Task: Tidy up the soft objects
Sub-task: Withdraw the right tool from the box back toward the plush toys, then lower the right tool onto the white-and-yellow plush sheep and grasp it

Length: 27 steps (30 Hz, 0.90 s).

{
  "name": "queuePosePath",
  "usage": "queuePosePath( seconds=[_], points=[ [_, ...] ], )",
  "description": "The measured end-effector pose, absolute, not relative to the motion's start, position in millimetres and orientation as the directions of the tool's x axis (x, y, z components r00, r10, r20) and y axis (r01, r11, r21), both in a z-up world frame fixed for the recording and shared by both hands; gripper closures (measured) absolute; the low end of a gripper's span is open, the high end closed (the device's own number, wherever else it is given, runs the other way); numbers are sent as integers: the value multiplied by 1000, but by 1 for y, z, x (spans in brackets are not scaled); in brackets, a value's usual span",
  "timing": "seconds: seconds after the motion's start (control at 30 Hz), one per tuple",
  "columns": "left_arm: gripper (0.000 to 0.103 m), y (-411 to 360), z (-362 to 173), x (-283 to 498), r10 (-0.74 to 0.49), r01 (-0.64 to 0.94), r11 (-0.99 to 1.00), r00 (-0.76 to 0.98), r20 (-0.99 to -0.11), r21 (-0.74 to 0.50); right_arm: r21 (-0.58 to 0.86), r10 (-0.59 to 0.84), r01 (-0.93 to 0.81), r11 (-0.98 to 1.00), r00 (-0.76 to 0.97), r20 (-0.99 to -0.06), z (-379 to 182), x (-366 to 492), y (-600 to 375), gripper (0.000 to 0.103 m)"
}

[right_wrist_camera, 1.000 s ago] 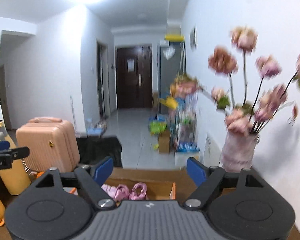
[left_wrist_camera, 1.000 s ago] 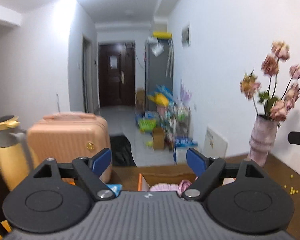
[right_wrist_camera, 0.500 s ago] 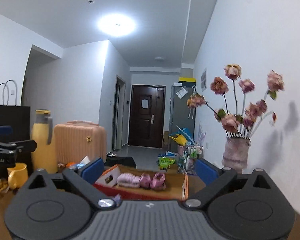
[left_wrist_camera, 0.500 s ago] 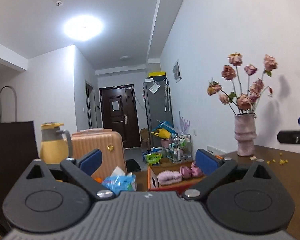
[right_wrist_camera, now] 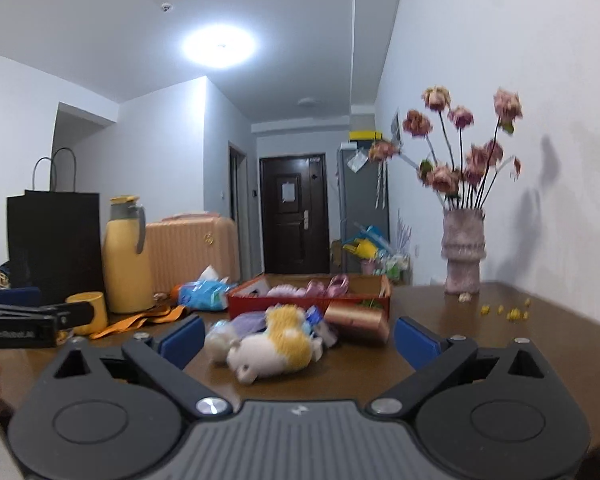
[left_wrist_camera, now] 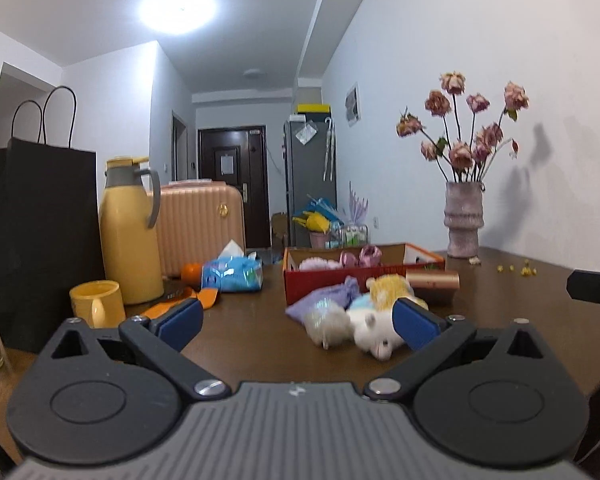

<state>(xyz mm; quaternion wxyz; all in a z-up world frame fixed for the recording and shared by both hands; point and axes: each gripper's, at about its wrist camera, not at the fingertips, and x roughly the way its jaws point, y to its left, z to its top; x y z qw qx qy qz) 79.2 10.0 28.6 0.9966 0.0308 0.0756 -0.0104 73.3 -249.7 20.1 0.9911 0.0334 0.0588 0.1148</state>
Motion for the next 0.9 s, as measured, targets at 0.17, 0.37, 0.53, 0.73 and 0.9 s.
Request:
queuePosePath(
  seconds=[0.17,0.37,0.53,0.73,0.9],
  points=[
    [0,10,23,89,-15,24,999,983,-184,48,100,219,-206,973,964,-151,12,83,-251,2],
    [0,11,14,120,-7,18,999,968,-249,39,156,233,-199,967,943,-239,4,117,-250,2],
    [0,16,7,158,26,-13,999,955,-296,44,218,290,-226,949,897,-334,0,172,-237,2],
    [0,26,2,197,57,-41,998,945,-323,57,420,392,-199,885,806,-443,-26,273,-206,2],
    [0,36,-3,218,81,-62,996,935,-346,66,599,346,13,801,806,-481,-49,331,-190,2]
  ],
)
